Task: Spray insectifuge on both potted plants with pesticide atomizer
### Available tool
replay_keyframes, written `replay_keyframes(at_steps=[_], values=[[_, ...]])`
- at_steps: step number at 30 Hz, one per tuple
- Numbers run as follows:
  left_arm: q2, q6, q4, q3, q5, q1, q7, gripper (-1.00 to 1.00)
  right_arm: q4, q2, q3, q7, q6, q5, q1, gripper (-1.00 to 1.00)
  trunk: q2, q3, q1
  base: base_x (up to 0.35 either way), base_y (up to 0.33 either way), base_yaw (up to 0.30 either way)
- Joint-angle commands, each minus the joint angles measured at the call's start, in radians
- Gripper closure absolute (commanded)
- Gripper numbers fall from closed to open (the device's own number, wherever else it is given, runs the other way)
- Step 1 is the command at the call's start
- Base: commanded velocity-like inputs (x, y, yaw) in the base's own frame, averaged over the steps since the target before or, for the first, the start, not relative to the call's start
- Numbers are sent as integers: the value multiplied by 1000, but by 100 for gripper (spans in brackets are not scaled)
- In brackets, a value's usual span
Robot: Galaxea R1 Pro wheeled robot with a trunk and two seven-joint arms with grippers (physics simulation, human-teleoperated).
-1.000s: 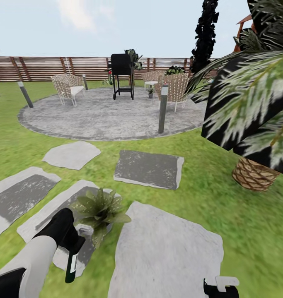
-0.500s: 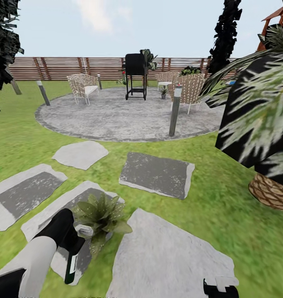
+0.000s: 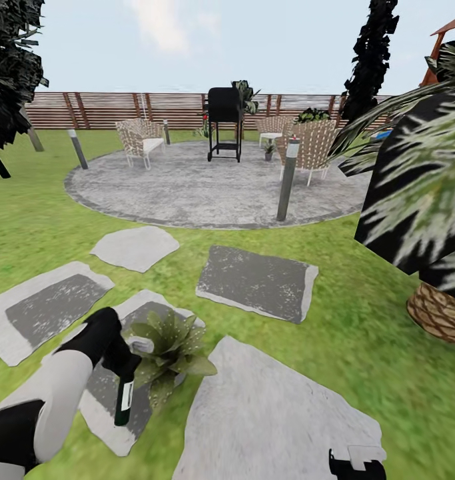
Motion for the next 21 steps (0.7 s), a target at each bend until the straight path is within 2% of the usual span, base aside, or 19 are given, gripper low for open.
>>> replay_keyframes(at_steps=[1,6,10,14,21], values=[[3,6,1,4,-22,-1,-19,100,1,1,-7,-4,-3,11,-1,-100,0,-1,0,0,0,0],[6,-2,13,2,-38,7,-28,100,-1,6,-7,-6,-3,9,0,-100,0,-1,0,0,0,29],[16,-6,14,-3,-39,13,-29,100,-1,7,-7,-7,-3,9,0,-100,0,-1,0,0,0,236],[18,-9,15,-25,-39,18,-30,100,-1,8,-7,-7,-3,9,-1,-100,0,-1,0,10,0,187],[13,-8,15,-31,-38,19,-30,100,-1,8,-7,-7,-3,9,-1,-100,0,-1,0,272,62,10]])
